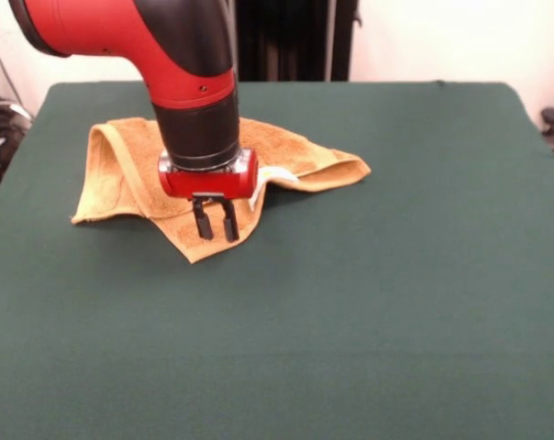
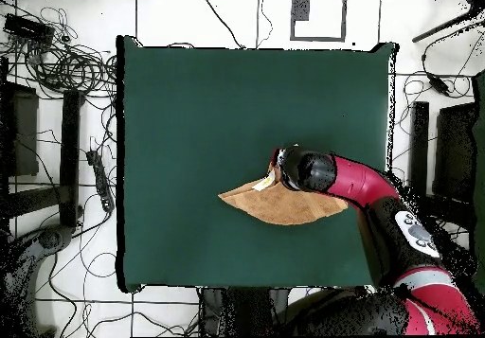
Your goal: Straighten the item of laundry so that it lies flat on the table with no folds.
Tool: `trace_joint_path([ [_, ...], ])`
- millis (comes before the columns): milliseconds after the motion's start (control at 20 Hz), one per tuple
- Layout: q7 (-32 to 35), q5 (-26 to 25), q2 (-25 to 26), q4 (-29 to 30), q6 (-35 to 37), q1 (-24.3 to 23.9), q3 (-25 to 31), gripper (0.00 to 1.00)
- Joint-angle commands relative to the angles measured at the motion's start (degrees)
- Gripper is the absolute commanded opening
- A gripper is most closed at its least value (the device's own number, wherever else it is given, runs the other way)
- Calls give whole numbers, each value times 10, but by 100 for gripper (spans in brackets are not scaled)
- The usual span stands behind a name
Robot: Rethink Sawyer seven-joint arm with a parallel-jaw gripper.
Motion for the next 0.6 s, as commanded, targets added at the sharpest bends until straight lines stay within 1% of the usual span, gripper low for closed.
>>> trace_joint_path([
  [50, 77, -13, 105, 47, -46, 20, 2, 100],
  [150, 79, -8, 106, 35, -39, 24, 0, 100],
  [400, 64, 13, 115, -13, 33, 32, 3, 100],
  [600, 57, 25, 121, -45, 71, 38, 4, 100],
])
